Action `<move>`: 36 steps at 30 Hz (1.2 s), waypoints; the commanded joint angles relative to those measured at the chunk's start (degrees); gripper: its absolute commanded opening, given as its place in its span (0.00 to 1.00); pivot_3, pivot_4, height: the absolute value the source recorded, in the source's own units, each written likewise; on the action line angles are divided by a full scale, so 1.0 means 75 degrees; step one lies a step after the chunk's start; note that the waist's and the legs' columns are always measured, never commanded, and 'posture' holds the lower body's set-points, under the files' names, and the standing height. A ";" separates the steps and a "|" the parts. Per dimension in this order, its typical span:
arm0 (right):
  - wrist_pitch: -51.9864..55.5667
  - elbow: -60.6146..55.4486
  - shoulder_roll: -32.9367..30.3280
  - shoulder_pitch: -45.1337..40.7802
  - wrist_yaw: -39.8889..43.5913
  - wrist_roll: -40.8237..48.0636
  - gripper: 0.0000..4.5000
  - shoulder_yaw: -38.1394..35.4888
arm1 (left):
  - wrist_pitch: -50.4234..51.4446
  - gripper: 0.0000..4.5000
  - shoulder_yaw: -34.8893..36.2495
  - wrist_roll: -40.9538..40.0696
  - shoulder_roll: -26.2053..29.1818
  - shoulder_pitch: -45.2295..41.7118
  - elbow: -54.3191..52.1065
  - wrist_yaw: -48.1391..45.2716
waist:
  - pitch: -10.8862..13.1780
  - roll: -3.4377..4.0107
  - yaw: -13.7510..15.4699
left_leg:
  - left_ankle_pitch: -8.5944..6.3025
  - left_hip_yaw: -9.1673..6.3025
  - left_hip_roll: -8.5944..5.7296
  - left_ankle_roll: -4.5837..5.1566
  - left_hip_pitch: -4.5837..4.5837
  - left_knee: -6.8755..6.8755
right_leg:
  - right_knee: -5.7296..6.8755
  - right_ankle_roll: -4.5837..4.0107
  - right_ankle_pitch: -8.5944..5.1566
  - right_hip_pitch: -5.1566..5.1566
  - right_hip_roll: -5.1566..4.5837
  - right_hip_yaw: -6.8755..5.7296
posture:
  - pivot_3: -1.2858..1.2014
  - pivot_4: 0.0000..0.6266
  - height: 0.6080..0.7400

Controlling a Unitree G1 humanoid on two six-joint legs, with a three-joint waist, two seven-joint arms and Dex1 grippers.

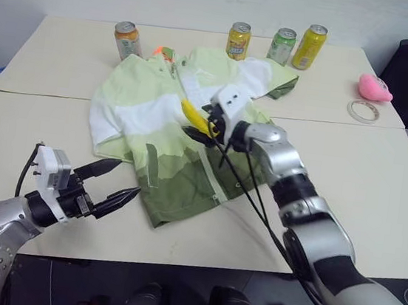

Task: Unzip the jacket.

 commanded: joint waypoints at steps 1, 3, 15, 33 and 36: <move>-0.0642 0.1218 0.0256 -0.0528 -0.0371 -0.0240 0.96 -0.0304 | -0.0331 1.00 -0.0124 0.0240 -0.0168 0.0053 -0.0148 0.0073 | 0.0000 0.0000 0.0015 | 0.0000 -0.0005 0.0000 0.0000 0.0000 0.0005 | 0.0001 0.0000 0.0000 0.0006 0.0000 0.0000 | 0.52 0.24 1.00; -0.0864 0.1617 0.0330 -0.0724 -0.0555 -0.0331 0.86 -0.0397 | -0.0399 1.00 -0.0180 0.0317 -0.0246 0.0054 -0.0159 0.0089 | 0.0000 0.0000 0.0011 | 0.0001 -0.0007 0.0000 0.0001 0.0000 0.0010 | 0.0001 0.0001 0.0001 0.0010 -0.0002 0.0003 | 0.52 0.24 1.00; -0.1792 -0.0842 -0.1032 0.0685 0.1239 0.0989 0.00 -0.2101 | -0.0739 1.00 -0.0484 0.0761 -0.0445 -0.0104 0.0229 0.0053 | 0.0000 0.0000 0.0075 | 0.0000 -0.0019 0.0003 -0.0004 0.0000 0.0013 | -0.0001 0.0002 0.0001 0.0018 -0.0004 0.0004 | 0.52 0.24 1.00; 0.1617 -0.4071 -0.2314 0.2510 0.1095 0.0713 0.82 -0.1135 | -0.0708 1.00 -0.0651 0.0747 -0.0350 -0.0729 0.0988 -0.0304 | 0.0000 0.0001 0.0015 | 0.0012 0.0019 0.0058 -0.0043 0.0019 0.0014 | -0.0001 0.0002 0.0001 0.0010 0.0018 0.0025 | 0.52 0.24 1.00; 0.0746 -0.2609 -0.1622 0.1717 0.0799 0.0006 0.98 -0.0515 | -0.0830 1.00 -0.0681 0.0841 -0.0374 -0.0755 0.0915 -0.0300 | 0.0000 0.0000 0.0011 | 0.0012 0.0016 0.0054 -0.0043 0.0018 0.0014 | 0.0000 0.0002 0.0001 0.0010 0.0017 0.0024 | 0.52 0.24 1.00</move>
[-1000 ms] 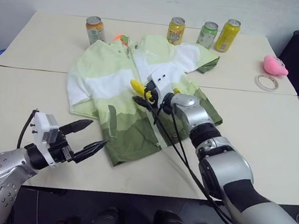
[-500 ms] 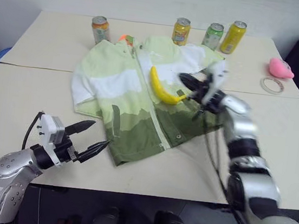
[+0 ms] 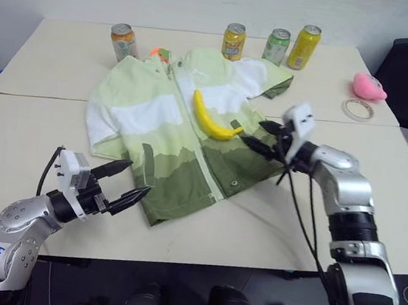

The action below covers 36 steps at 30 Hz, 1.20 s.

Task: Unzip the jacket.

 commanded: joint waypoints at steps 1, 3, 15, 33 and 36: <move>-0.1046 0.1704 0.0719 -0.0928 -0.0585 -0.0755 0.98 0.0455 | -0.0176 1.00 0.0037 0.0042 0.0040 -0.0022 -0.0226 -0.0030 | 0.0000 0.0000 -0.0012 | 0.0000 0.0000 -0.0002 0.0000 -0.0001 0.0000 | -0.0001 0.0000 0.0000 0.0000 0.0000 -0.0001 | 0.52 0.24 1.00; -0.1566 0.2976 0.1134 -0.1527 -0.0984 -0.1107 0.98 0.0578 | -0.0209 1.00 0.0039 0.0064 0.0017 -0.0006 -0.0299 0.0014 | 0.0000 0.0000 -0.0010 | 0.0000 -0.0001 -0.0003 0.0000 -0.0002 0.0000 | 0.0001 -0.0001 0.0000 -0.0002 0.0000 -0.0001 | 0.52 0.24 1.00; -0.2800 0.5488 0.1518 -0.2664 -0.1558 -0.1176 0.37 -0.0188 | -0.0278 1.00 0.0067 0.0164 -0.0085 0.0104 -0.0589 0.0388 | 0.0000 0.0000 -0.0015 | -0.0001 -0.0035 -0.0030 0.0016 -0.0016 0.0003 | 0.0002 -0.0001 -0.0001 0.0006 -0.0007 -0.0001 | 0.52 0.24 1.00; -0.1173 0.2089 -0.3050 0.0806 -0.1012 -0.0768 0.20 -0.1855 | -0.1082 1.00 0.0058 0.0927 0.0485 -0.0393 0.0848 -0.0225 | 0.0002 0.0003 0.0144 | -0.0002 -0.0011 -0.0031 0.0020 -0.0008 0.0008 | -0.0007 0.0000 0.0000 0.0012 -0.0017 -0.0003 | 0.52 0.24 1.00; -0.1589 0.3215 -0.3100 0.0635 -0.1494 -0.0755 0.20 -0.2078 | -0.1147 1.00 0.0078 0.0981 0.0627 -0.0629 0.1300 -0.0396 | 0.0002 0.0003 0.0035 | 0.0002 0.0016 -0.0005 0.0007 0.0008 0.0005 | -0.0007 0.0000 -0.0001 0.0012 0.0004 -0.0006 | 0.52 0.24 1.00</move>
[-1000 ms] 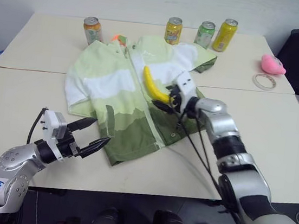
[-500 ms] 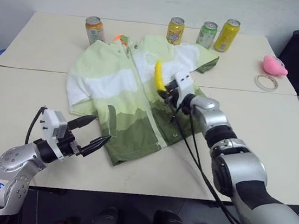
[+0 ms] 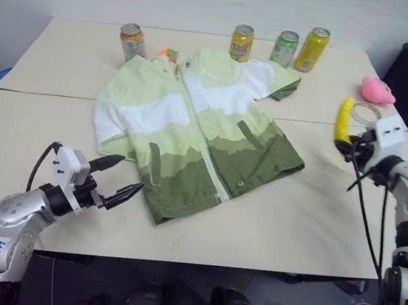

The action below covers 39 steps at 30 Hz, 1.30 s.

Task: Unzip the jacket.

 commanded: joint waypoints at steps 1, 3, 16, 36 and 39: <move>-0.0793 0.1082 -0.0069 -0.0252 -0.0581 -0.0020 0.20 -0.0251 | -0.0209 1.00 0.0139 0.0089 0.0173 -0.0237 0.0375 -0.0220 | 0.0000 0.0001 -0.0043 | 0.0001 0.0001 0.0004 -0.0004 0.0003 -0.0001 | 0.0001 0.0000 0.0000 0.0000 0.0002 0.0002 | 0.52 0.24 1.00; -0.1364 0.1608 -0.0193 -0.0313 -0.0689 -0.0117 0.42 -0.0199 | -0.0178 1.00 0.0135 0.0093 0.0208 -0.0362 0.0579 -0.0299 | 0.0004 0.0007 -0.0055 | 0.0002 0.0002 0.0004 -0.0006 0.0000 -0.0005 | 0.0001 0.0000 0.0000 -0.0004 0.0005 0.0005 | 0.52 0.24 1.00; -0.0951 -0.4681 0.0356 0.1452 0.3134 0.2243 0.99 0.1195 | -0.0197 1.00 0.0562 0.0158 0.0697 -0.0557 0.1500 -0.0585 | 0.0003 0.0004 -0.0010 | -0.0005 -0.0017 0.0023 -0.0016 -0.0001 -0.0006 | 0.0001 0.0000 0.0000 -0.0002 0.0011 0.0016 | 0.52 0.24 1.00; -0.0035 -0.4713 0.4070 0.1218 0.1874 0.0084 0.86 0.4980 | -0.0334 1.00 0.0608 0.0559 0.1055 -0.0069 0.1486 -0.0773 | -0.0010 -0.0019 0.0093 | -0.0020 -0.0041 -0.0015 0.0007 -0.0016 0.0014 | 0.0017 -0.0001 0.0000 -0.0010 -0.0021 -0.0001 | 0.52 0.24 1.00; -0.0574 -0.4527 0.4131 0.1257 0.1842 -0.0152 0.65 0.4918 | -0.0348 1.00 0.0551 0.0598 0.1017 -0.0093 0.1472 -0.0722 | -0.0011 -0.0020 0.0087 | -0.0020 -0.0040 -0.0014 0.0007 -0.0015 0.0013 | 0.0018 -0.0001 0.0000 -0.0010 -0.0018 0.0000 | 0.52 0.24 1.00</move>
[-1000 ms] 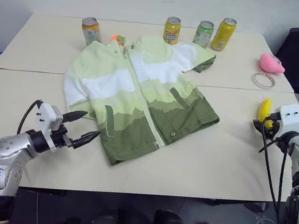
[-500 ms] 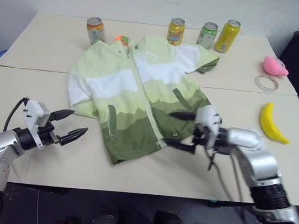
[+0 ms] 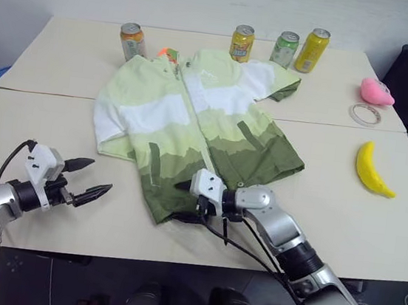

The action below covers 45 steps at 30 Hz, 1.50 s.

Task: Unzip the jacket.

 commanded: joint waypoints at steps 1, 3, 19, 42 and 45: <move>-0.0656 0.0073 0.0083 0.0006 -0.0165 -0.0270 0.57 -0.0075 | -0.0102 1.00 0.0044 0.0058 -0.0006 -0.0036 -0.0253 0.0064 | -0.0001 -0.0001 -0.0002 | 0.0000 0.0001 0.0000 0.0000 0.0000 0.0000 | 0.0000 0.0000 0.0000 0.0000 0.0000 0.0001 | 0.52 0.24 1.00; -0.1036 0.0051 0.0015 0.0086 -0.0222 -0.0263 0.42 -0.0309 | -0.0137 1.00 -0.0016 0.0096 -0.0045 -0.0158 -0.0228 0.0116 | -0.0001 -0.0001 -0.0002 | 0.0000 0.0002 -0.0001 0.0000 0.0000 0.0001 | 0.0001 0.0000 0.0000 0.0001 0.0000 0.0002 | 0.52 0.24 1.00; 0.0205 -0.0657 -0.4586 0.1728 0.3615 0.2330 0.00 -0.3139 | -0.1258 1.00 -0.0262 0.0850 0.0223 -0.0837 0.0548 -0.0021 | 0.0000 -0.0011 0.0067 | -0.0005 0.0001 -0.0016 0.0019 0.0001 0.0003 | -0.0009 0.0003 0.0001 0.0012 -0.0015 -0.0008 | 0.52 0.24 1.00; 0.0140 0.0763 -0.6601 0.2584 0.3476 0.2535 0.68 -0.5669 | -0.4031 1.00 -0.2732 0.2952 -0.0058 -0.3458 0.2190 -0.0629 | 0.0008 -0.0006 0.0165 | 0.0004 0.0024 -0.0020 0.0028 0.0005 0.0018 | -0.0002 0.0011 0.0006 0.0018 0.0010 -0.0069 | 0.52 0.24 1.00; 0.0647 0.0170 -0.6760 0.3130 0.3302 0.2831 0.90 -0.6406 | -0.4459 1.00 -0.2905 0.3030 -0.0265 -0.3699 0.2546 -0.0589 | 0.0008 -0.0006 0.0239 | 0.0004 0.0024 -0.0018 0.0030 0.0006 0.0023 | -0.0004 0.0016 0.0008 0.0018 0.0007 -0.0067 | 0.52 0.24 1.00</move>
